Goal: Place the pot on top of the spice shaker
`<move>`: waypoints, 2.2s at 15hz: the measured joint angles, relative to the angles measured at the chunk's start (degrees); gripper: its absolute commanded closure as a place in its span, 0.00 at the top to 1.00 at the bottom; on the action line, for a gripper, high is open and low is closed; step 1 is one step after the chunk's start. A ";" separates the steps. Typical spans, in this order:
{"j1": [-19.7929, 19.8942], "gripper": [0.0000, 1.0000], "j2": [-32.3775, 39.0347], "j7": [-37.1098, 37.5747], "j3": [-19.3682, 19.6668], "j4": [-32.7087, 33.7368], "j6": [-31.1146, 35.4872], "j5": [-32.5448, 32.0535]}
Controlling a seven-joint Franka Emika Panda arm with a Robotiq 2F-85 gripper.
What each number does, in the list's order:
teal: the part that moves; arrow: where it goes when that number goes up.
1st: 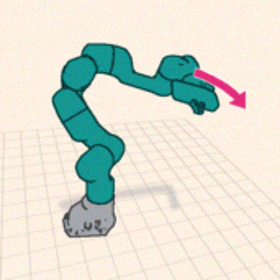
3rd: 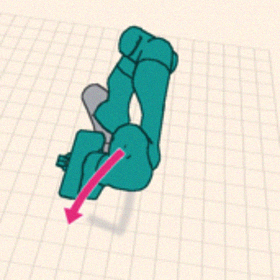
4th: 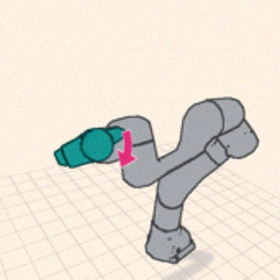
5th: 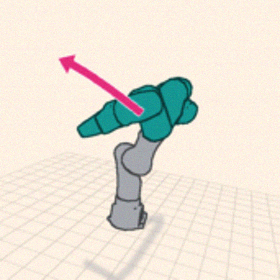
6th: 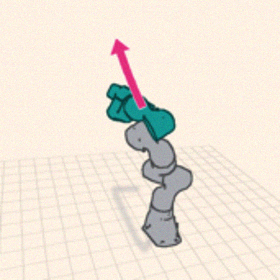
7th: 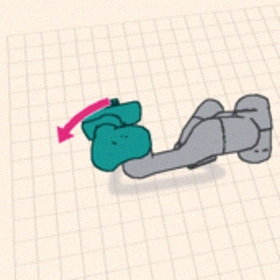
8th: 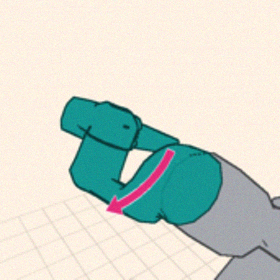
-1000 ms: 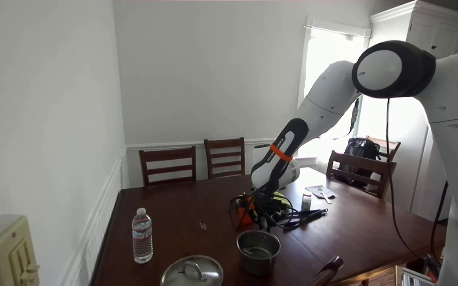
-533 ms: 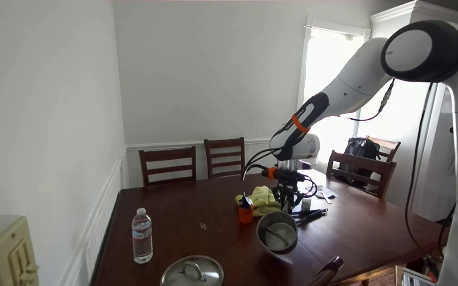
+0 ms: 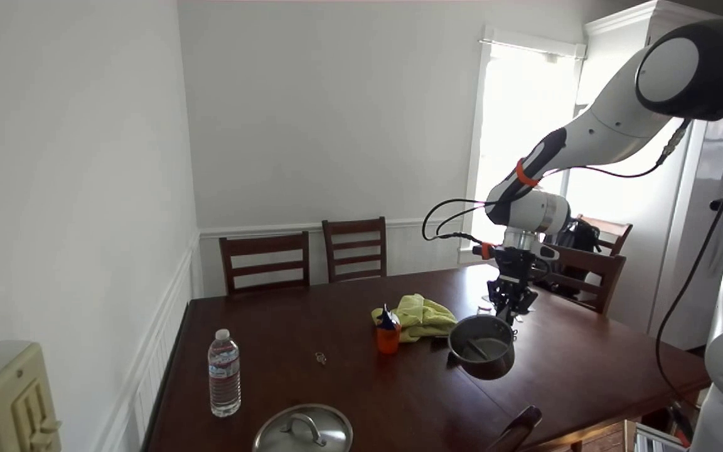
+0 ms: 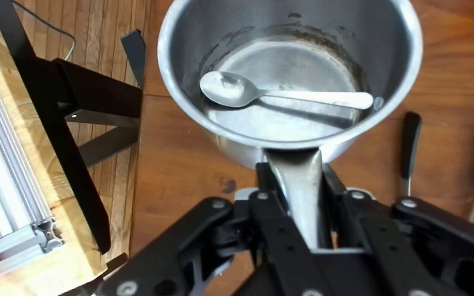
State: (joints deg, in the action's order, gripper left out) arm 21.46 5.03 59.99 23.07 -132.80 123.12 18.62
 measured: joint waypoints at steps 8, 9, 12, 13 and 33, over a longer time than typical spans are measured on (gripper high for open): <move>4.38 0.07 -3.74 3.11 4.12 0.24 1.84 6.02; 4.33 0.07 -3.95 3.47 4.03 0.24 1.94 6.05; 4.24 0.07 -3.20 3.66 3.78 -0.10 2.25 8.48; 4.20 0.07 -2.63 3.75 3.66 -0.02 2.78 11.25; 9.48 0.07 13.54 9.43 5.23 16.75 3.49 40.17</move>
State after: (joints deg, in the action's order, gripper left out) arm 30.93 18.57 69.42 28.30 -116.06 126.61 58.79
